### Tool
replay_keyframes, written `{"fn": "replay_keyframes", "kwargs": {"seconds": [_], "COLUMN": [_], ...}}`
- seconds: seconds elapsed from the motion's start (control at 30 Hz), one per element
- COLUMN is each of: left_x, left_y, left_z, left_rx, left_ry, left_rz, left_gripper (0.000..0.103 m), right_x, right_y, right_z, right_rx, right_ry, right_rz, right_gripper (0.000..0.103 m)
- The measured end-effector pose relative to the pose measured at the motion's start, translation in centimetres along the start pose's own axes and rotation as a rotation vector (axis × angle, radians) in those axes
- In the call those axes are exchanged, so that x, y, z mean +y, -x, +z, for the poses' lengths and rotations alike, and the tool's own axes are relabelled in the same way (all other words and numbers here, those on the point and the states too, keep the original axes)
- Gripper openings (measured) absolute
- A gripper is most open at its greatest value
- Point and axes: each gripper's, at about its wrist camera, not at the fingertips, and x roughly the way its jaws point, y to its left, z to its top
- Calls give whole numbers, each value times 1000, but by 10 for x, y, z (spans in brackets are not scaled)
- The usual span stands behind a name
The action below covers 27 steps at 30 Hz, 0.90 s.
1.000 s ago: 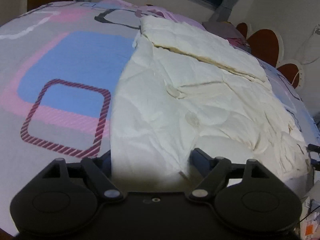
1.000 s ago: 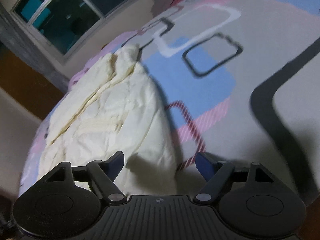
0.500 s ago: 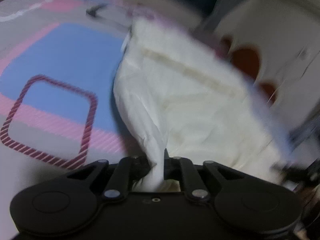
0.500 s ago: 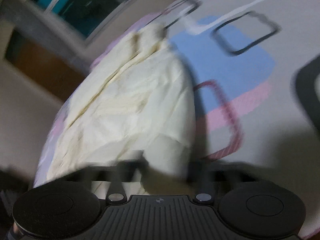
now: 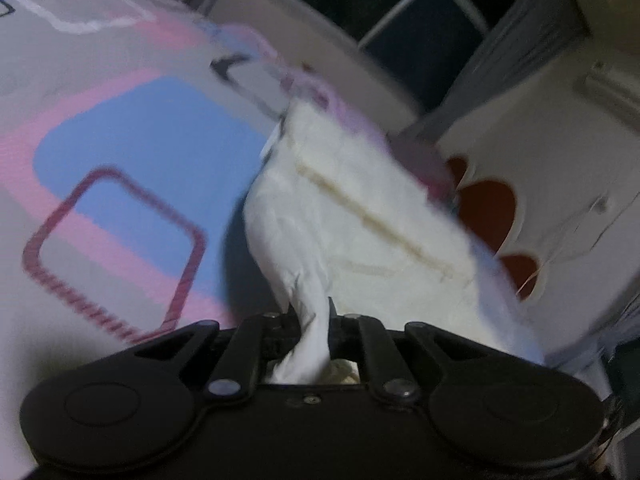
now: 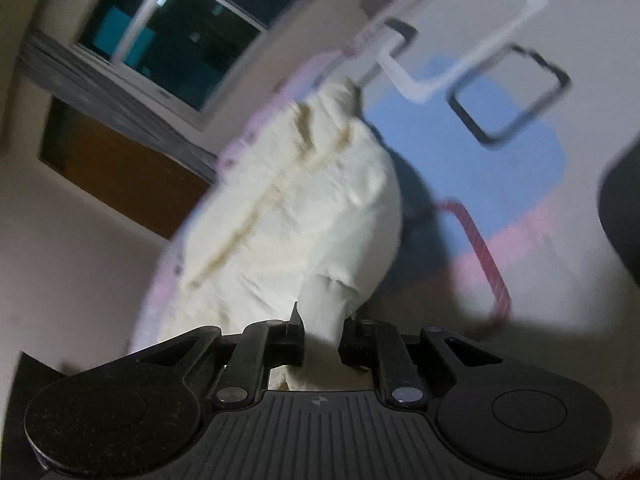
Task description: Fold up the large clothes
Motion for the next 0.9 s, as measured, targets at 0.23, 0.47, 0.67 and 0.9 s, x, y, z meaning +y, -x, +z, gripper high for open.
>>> {"fn": "replay_keyframes", "kwargs": {"seconds": [0.23, 0.47, 0.67, 0.9], "left_x": [-42, -79, -85, -51], "left_y": [-13, -76, -142, -258], "left_z": [70, 156, 217, 264], "left_rx": [-182, -238, -187, -51], "left_ry": [23, -26, -24, 13], "left_rz": [-165, -222, -203, -125], "left_gripper": [7, 7, 7, 8], "right_x": [52, 88, 75, 23], "right_y": [-6, -59, -146, -255], "right_z": [72, 172, 255, 306], "right_rx": [-123, -175, -128, -56], "right_ry": [30, 12, -97, -234], "right_rz": [129, 149, 116, 49], "right_gripper": [13, 13, 13, 13]}}
